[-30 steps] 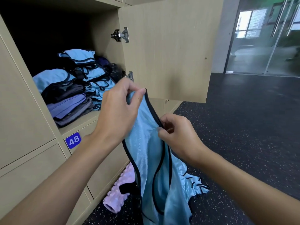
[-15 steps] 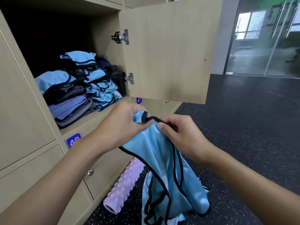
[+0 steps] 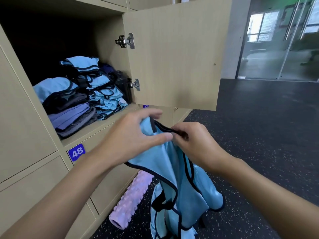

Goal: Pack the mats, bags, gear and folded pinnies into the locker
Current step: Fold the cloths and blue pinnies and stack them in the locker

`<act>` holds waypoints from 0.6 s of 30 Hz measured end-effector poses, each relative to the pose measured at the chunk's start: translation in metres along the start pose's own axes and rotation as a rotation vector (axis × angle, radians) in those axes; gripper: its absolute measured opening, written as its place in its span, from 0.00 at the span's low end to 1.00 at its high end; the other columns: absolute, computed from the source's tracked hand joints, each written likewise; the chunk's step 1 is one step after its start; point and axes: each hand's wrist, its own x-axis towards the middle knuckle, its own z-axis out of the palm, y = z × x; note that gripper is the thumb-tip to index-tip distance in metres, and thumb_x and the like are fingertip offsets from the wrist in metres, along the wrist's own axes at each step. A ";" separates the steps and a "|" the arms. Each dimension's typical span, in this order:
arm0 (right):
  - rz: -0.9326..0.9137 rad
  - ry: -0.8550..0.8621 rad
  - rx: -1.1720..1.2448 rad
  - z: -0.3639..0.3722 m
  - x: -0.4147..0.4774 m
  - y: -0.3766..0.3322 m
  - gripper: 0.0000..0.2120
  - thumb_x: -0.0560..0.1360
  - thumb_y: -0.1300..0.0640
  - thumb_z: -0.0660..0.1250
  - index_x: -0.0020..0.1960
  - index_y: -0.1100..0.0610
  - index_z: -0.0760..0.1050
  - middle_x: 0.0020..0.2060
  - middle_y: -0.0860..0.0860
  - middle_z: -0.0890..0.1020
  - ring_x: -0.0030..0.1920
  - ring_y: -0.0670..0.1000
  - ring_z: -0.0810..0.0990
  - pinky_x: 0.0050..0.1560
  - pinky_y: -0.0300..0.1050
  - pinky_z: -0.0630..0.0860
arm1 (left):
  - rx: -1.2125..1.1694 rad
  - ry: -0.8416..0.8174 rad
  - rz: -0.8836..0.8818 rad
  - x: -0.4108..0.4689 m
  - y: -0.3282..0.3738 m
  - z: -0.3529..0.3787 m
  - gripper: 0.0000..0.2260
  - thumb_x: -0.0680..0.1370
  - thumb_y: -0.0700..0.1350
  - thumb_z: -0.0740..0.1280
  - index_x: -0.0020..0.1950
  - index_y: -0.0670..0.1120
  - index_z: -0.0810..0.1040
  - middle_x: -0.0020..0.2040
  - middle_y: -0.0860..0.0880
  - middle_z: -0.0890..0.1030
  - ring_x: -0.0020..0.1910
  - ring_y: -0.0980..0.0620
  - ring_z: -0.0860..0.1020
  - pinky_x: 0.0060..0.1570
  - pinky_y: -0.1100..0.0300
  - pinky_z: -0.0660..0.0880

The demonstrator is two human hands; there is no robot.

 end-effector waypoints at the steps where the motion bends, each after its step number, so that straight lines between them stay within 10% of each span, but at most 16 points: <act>1: -0.013 -0.011 0.027 0.000 -0.001 -0.002 0.09 0.79 0.62 0.64 0.41 0.57 0.77 0.30 0.47 0.79 0.32 0.44 0.71 0.35 0.39 0.67 | 0.005 -0.049 0.008 -0.001 0.002 0.005 0.23 0.67 0.63 0.75 0.61 0.61 0.80 0.53 0.67 0.81 0.55 0.72 0.76 0.54 0.73 0.70; 6: -0.023 -0.045 0.030 -0.002 0.000 0.000 0.10 0.80 0.58 0.65 0.43 0.60 0.80 0.36 0.59 0.81 0.34 0.47 0.71 0.38 0.51 0.70 | -0.050 -0.096 0.029 0.004 0.001 0.015 0.11 0.76 0.52 0.72 0.42 0.44 0.82 0.28 0.52 0.75 0.27 0.58 0.68 0.30 0.60 0.66; 11: 0.012 0.020 0.019 -0.006 -0.001 0.001 0.07 0.77 0.59 0.67 0.41 0.52 0.78 0.37 0.48 0.80 0.37 0.45 0.76 0.41 0.37 0.70 | 0.026 0.110 0.052 0.008 -0.003 0.004 0.15 0.77 0.50 0.70 0.42 0.37 0.79 0.34 0.40 0.78 0.33 0.44 0.74 0.36 0.49 0.71; 18: 0.069 0.083 -0.050 -0.008 -0.001 0.004 0.10 0.75 0.63 0.64 0.37 0.51 0.74 0.30 0.46 0.76 0.32 0.43 0.70 0.33 0.34 0.68 | 0.108 0.402 -0.075 0.011 -0.006 -0.019 0.07 0.77 0.47 0.70 0.41 0.45 0.78 0.36 0.50 0.79 0.38 0.53 0.76 0.35 0.64 0.68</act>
